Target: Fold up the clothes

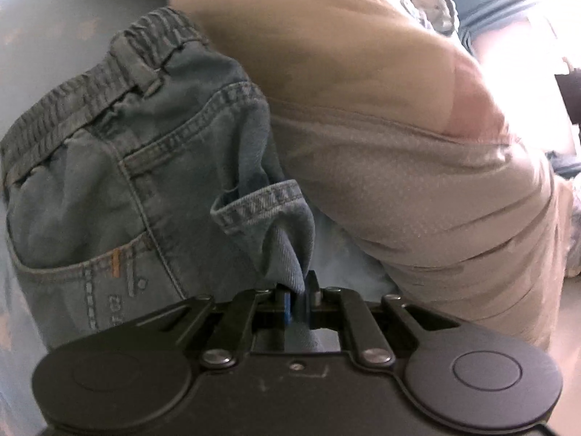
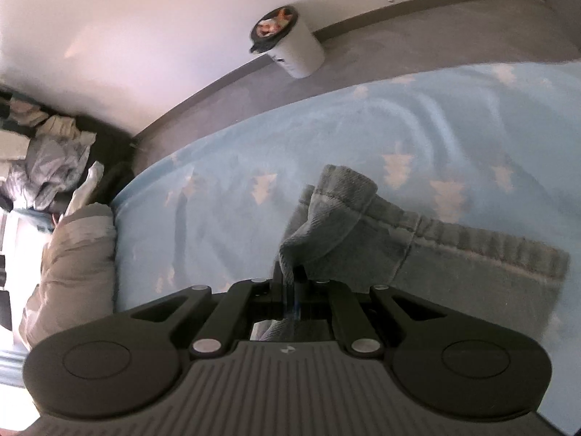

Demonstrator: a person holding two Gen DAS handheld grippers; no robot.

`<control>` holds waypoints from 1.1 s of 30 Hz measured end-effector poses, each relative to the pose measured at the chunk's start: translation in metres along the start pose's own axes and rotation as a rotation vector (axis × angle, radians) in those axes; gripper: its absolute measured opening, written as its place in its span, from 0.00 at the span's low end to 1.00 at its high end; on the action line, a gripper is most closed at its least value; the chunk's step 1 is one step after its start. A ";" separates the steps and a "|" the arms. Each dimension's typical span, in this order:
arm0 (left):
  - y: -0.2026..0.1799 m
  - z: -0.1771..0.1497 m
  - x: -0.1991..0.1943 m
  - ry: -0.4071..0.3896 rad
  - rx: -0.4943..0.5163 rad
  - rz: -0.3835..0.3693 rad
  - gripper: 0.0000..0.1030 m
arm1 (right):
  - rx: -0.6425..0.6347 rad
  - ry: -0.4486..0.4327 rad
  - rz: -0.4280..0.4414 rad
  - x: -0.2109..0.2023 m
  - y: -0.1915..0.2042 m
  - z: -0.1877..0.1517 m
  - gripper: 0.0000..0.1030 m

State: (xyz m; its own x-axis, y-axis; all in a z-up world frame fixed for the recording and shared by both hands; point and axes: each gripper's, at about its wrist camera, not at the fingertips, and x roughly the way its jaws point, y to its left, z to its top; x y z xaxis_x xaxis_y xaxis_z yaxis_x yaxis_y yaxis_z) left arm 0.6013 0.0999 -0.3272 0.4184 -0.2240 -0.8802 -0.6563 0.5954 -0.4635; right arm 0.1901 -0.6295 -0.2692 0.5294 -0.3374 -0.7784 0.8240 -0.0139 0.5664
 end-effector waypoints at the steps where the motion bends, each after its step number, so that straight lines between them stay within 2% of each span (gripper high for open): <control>1: -0.005 0.000 0.005 0.001 0.035 0.017 0.06 | -0.012 0.005 0.003 0.004 0.003 0.000 0.04; 4: -0.009 -0.002 0.021 0.009 0.096 0.062 0.07 | -0.069 0.038 -0.006 0.024 0.010 0.001 0.04; 7: -0.007 -0.008 0.031 0.009 0.149 0.084 0.13 | -0.084 0.079 -0.013 0.038 0.006 0.003 0.06; 9: -0.005 -0.014 0.032 0.009 0.192 0.078 0.22 | -0.088 0.099 -0.003 0.040 0.003 0.003 0.12; 10: -0.004 -0.017 0.032 0.013 0.212 0.071 0.35 | -0.092 0.112 0.008 0.038 0.002 0.004 0.18; 11: -0.003 -0.020 0.031 0.032 0.220 0.063 0.55 | -0.100 0.125 0.018 0.035 0.001 0.004 0.33; 13: 0.002 -0.027 0.026 0.060 0.219 0.028 0.65 | -0.142 0.138 0.031 0.024 0.004 0.004 0.48; 16: 0.020 -0.043 0.007 0.088 0.193 -0.100 0.73 | -0.224 0.143 0.049 -0.003 0.007 0.001 0.48; 19: 0.049 -0.058 -0.015 0.088 0.162 -0.147 0.77 | -0.230 0.149 0.093 -0.033 -0.003 -0.008 0.53; 22: 0.089 -0.063 -0.035 0.074 0.111 -0.139 0.77 | -0.217 0.161 0.086 -0.055 -0.024 -0.024 0.57; 23: 0.088 -0.061 -0.036 0.064 0.085 -0.132 0.77 | -0.207 0.169 0.078 -0.060 -0.033 -0.029 0.57; 28: 0.144 -0.055 -0.059 0.012 -0.029 -0.065 0.79 | -0.117 0.193 0.013 -0.078 -0.083 -0.044 0.62; 30: 0.163 -0.053 -0.062 -0.010 -0.064 -0.010 0.80 | -0.082 0.205 -0.014 -0.077 -0.099 -0.046 0.64; 32: 0.171 -0.050 -0.070 -0.032 -0.061 0.084 0.80 | -0.057 0.234 -0.031 -0.071 -0.113 -0.048 0.64; 33: 0.175 -0.049 -0.068 -0.043 -0.072 0.096 0.80 | -0.043 0.241 -0.033 -0.067 -0.117 -0.049 0.64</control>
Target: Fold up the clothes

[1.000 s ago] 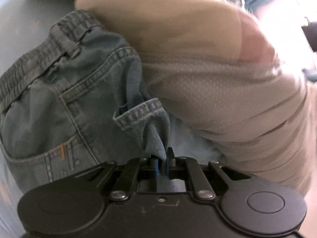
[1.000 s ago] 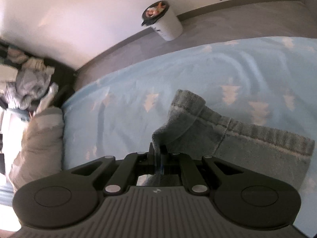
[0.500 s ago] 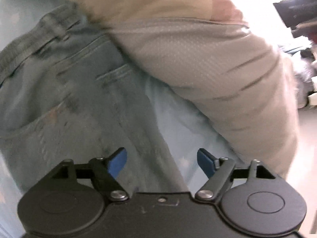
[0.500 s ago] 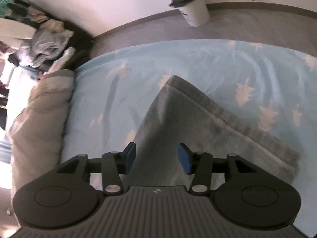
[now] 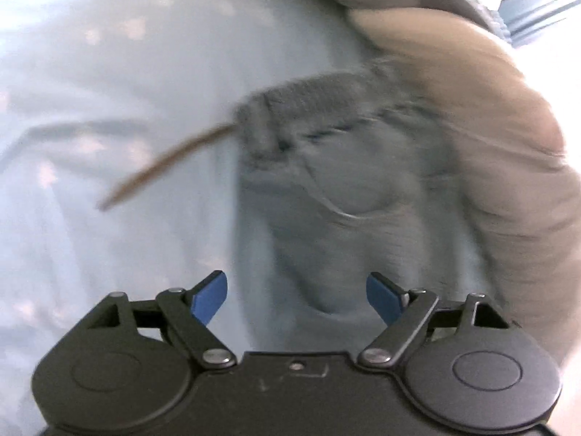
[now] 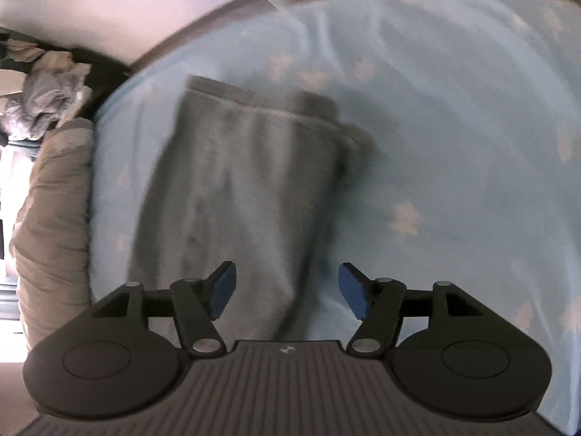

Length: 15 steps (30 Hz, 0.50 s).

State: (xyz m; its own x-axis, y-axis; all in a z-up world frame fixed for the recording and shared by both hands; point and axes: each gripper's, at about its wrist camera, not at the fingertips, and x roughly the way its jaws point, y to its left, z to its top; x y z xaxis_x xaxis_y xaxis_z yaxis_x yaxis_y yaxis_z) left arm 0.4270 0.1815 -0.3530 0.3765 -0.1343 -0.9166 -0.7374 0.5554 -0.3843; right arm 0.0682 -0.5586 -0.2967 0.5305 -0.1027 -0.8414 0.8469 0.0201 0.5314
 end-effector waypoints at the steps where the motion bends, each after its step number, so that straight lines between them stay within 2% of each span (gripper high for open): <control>1: 0.002 0.000 0.005 -0.004 -0.028 -0.025 0.80 | 0.015 0.001 0.015 0.004 -0.005 0.000 0.64; 4: 0.003 -0.003 0.015 0.004 -0.082 -0.092 0.80 | 0.009 0.000 0.077 0.021 -0.007 0.003 0.64; 7: -0.003 -0.003 0.041 0.030 -0.081 -0.134 0.79 | -0.023 -0.003 0.065 0.041 -0.005 0.008 0.64; 11: -0.018 -0.006 0.066 0.076 -0.086 -0.207 0.79 | 0.017 -0.088 0.162 0.048 -0.007 0.016 0.63; 13: -0.027 -0.005 0.069 0.063 -0.078 -0.177 0.78 | 0.035 -0.116 0.183 0.053 -0.007 0.022 0.60; 15: -0.038 -0.005 0.068 0.043 -0.047 -0.146 0.68 | 0.051 -0.133 0.184 0.058 -0.005 0.028 0.53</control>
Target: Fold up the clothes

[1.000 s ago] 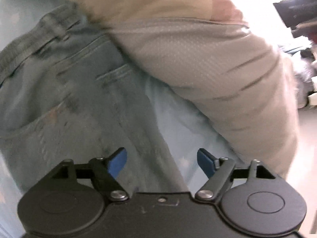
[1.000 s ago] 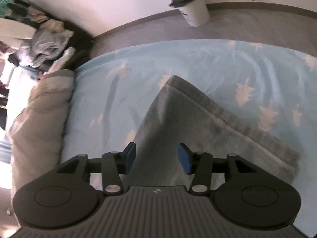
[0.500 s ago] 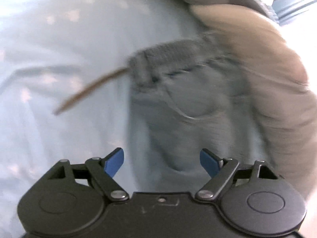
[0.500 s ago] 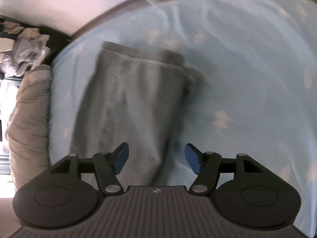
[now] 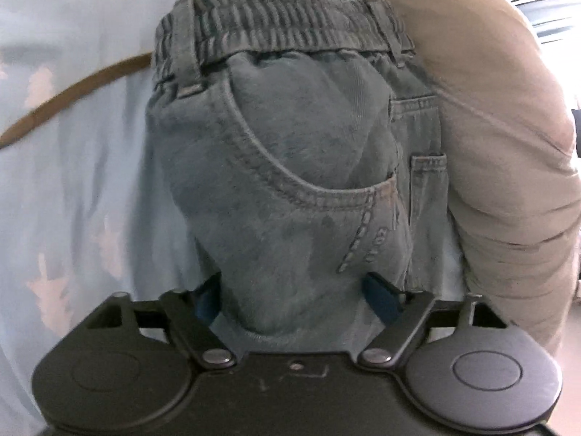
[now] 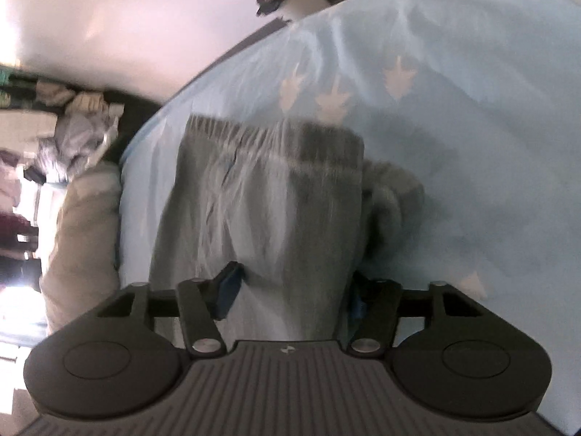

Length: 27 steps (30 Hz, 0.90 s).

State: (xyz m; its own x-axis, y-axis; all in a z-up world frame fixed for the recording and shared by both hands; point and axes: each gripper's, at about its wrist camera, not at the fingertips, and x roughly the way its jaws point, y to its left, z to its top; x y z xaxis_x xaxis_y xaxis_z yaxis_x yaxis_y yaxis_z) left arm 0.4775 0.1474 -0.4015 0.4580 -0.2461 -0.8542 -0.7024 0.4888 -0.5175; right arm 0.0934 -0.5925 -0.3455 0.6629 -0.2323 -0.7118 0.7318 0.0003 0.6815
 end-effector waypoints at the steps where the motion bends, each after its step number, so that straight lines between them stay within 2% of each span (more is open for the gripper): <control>1: -0.006 0.000 0.000 -0.007 0.026 0.016 0.57 | -0.015 -0.003 -0.014 0.002 0.004 0.001 0.44; 2: -0.012 0.000 -0.001 -0.011 0.048 0.028 0.44 | -0.033 -0.009 -0.026 0.002 0.009 0.002 0.32; 4: -0.018 0.005 -0.008 -0.006 0.062 0.026 0.28 | -0.065 -0.026 -0.041 -0.002 0.019 0.002 0.14; 5: -0.021 0.008 -0.011 -0.003 0.069 0.025 0.21 | -0.060 -0.036 -0.044 -0.006 0.021 0.002 0.12; 7: -0.027 0.012 -0.022 -0.007 0.074 0.011 0.18 | -0.052 -0.054 -0.051 -0.013 0.025 0.001 0.11; 12: -0.031 0.009 -0.056 -0.019 0.081 -0.051 0.16 | -0.064 -0.062 -0.088 -0.038 0.040 -0.003 0.09; 16: -0.011 0.011 -0.087 -0.012 0.081 -0.075 0.16 | -0.077 -0.072 -0.106 -0.062 0.049 -0.009 0.08; 22: 0.051 0.002 -0.130 0.058 0.114 -0.027 0.16 | -0.093 -0.082 -0.116 -0.115 0.028 -0.024 0.08; 27: 0.104 -0.005 -0.130 0.075 0.093 -0.109 0.17 | -0.100 -0.089 -0.122 -0.135 -0.011 -0.033 0.08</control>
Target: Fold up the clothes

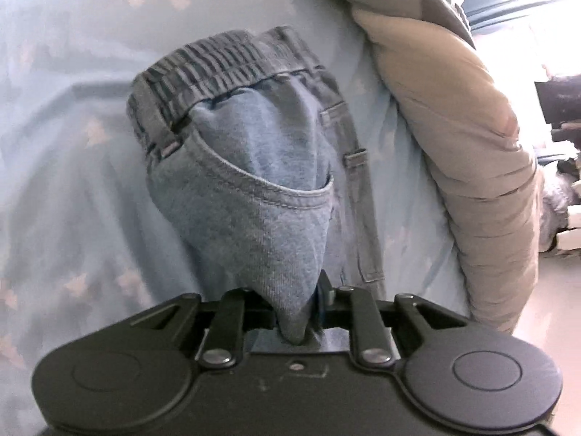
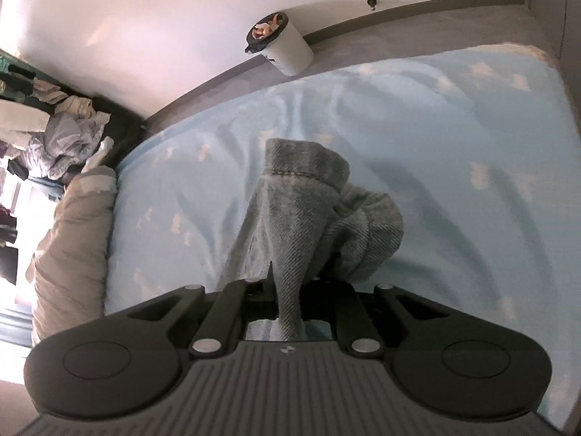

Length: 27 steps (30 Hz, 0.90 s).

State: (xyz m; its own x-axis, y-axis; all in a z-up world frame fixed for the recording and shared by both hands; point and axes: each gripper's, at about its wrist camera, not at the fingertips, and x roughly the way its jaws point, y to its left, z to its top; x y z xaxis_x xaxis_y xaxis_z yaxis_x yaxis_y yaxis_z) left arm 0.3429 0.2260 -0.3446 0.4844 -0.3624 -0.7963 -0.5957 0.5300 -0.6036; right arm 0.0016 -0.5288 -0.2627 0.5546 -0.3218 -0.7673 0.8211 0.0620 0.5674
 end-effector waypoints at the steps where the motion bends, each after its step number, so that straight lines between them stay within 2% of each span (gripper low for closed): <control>1: 0.007 -0.001 0.002 -0.002 0.004 -0.016 0.17 | 0.000 0.002 0.005 0.001 -0.009 -0.003 0.08; 6: 0.027 -0.012 0.006 -0.028 0.083 -0.075 0.21 | -0.028 0.002 0.043 0.014 -0.046 -0.013 0.08; 9: 0.033 -0.021 0.010 -0.061 0.163 -0.098 0.28 | -0.048 -0.006 0.091 0.015 -0.063 -0.018 0.08; 11: 0.036 -0.030 0.012 -0.098 0.216 -0.108 0.51 | -0.047 0.001 0.131 0.017 -0.076 -0.020 0.08; 13: 0.041 -0.041 0.012 -0.134 0.253 -0.123 0.60 | -0.055 0.013 0.174 0.023 -0.089 -0.018 0.08; 15: 0.044 -0.054 0.005 -0.169 0.310 -0.124 0.62 | -0.071 0.019 0.206 0.028 -0.097 -0.018 0.08; 20: 0.047 -0.092 -0.025 -0.280 0.392 -0.048 0.70 | -0.048 0.023 0.244 0.034 -0.109 -0.021 0.08; 23: 0.030 -0.115 -0.045 -0.354 0.478 -0.002 0.71 | -0.046 0.018 0.242 0.033 -0.106 -0.022 0.08; 27: 0.013 -0.141 -0.075 -0.450 0.617 -0.015 0.76 | -0.063 0.007 0.230 0.030 -0.103 -0.024 0.08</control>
State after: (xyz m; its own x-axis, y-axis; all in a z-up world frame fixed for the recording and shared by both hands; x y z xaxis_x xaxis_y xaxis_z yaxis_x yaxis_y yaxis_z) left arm 0.2083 0.1526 -0.2985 0.7828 -0.0960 -0.6149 -0.1847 0.9077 -0.3769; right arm -0.0625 -0.5220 -0.3515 0.7290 -0.2855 -0.6222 0.6795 0.1921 0.7081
